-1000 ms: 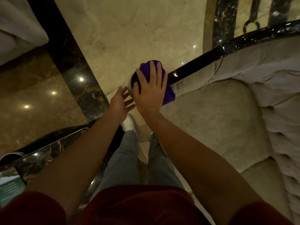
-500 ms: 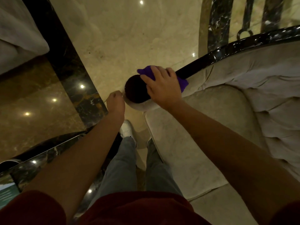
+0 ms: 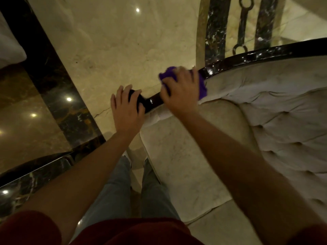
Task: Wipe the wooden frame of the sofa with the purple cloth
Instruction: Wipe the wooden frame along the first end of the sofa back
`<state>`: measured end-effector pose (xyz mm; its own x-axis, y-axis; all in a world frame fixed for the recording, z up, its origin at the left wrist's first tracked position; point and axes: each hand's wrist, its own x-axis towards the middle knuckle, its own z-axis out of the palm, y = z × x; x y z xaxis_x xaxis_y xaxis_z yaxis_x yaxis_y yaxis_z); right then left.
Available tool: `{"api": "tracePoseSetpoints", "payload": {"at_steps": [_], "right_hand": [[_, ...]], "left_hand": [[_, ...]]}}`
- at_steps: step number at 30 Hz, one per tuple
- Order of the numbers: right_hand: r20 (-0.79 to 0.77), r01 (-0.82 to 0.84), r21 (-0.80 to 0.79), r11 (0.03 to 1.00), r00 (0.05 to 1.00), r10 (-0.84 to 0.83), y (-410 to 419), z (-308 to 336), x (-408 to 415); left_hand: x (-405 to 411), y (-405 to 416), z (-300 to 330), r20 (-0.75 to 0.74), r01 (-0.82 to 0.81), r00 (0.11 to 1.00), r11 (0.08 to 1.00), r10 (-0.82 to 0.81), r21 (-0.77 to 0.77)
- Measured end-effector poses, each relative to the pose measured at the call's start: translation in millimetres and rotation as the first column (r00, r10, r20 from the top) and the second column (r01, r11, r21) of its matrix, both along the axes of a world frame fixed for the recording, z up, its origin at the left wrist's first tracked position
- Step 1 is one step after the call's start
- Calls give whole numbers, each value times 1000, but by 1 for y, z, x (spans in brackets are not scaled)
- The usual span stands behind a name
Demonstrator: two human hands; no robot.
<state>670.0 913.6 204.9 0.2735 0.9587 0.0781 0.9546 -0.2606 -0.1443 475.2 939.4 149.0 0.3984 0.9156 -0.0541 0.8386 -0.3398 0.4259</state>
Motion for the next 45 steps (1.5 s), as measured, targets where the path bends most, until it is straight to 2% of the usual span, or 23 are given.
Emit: {"api": "tracePoseSetpoints", "payload": {"at_steps": [2, 5, 8, 10, 13, 15, 18, 22, 26, 30, 34, 36, 38, 40, 45], "right_hand": [[-15, -69, 29, 997, 997, 70, -3, -6, -6], [28, -137, 58, 989, 990, 135, 0, -7, 27], [21, -2, 78, 997, 1000, 0, 6, -2, 89], [-16, 118, 0, 993, 993, -118, 10, 7, 140], [9, 188, -111, 976, 982, -188, 16, 12, 175], [25, 203, -82, 976, 979, -202, 20, 11, 162], [-38, 161, 70, 984, 987, -159, 15, 5, 116], [-98, 84, 225, 971, 993, -63, 7, -10, 86], [-73, -62, 267, 962, 994, 85, 8, -14, 133], [-69, 75, 168, 983, 996, -64, 3, -9, 225], [186, 239, 43, 970, 952, -243, -10, -1, 327], [227, 301, 56, 952, 925, -306, -11, 0, 338], [167, 384, 82, 920, 905, -392, -8, 1, 319], [37, 433, 86, 897, 899, -437, 0, 3, 282], [-236, 272, 234, 933, 947, -217, 9, -7, 151]], "left_hand": [[2, 2, 2, -14, 16, 1000, 1000, -16, 3], [10, 8, 5, 5, 75, 997, 993, -76, 94], [43, 15, 13, 159, 115, 979, 988, -131, 102], [77, 14, 21, 264, 122, 957, 992, -123, 23], [116, 11, 28, 314, -12, 947, 982, 71, -186], [126, 12, 24, 282, -101, 946, 971, 160, -215], [125, 17, 15, 192, -167, 959, 964, 207, -207], [130, 20, 11, 124, -178, 970, 960, 208, -217], [139, 26, 18, 170, -52, 982, 981, 84, -185], [175, 34, 33, 139, 11, 990, 989, 10, -148], [217, 46, 33, 36, -33, 998, 954, 46, -299], [223, 46, 33, -6, -83, 996, 964, 84, -251], [222, 39, 35, -15, -93, 996, 991, 92, -100], [222, 35, 38, -9, -113, 994, 993, 112, -42], [224, 37, 36, 10, -169, 985, 984, 170, -49]]}}
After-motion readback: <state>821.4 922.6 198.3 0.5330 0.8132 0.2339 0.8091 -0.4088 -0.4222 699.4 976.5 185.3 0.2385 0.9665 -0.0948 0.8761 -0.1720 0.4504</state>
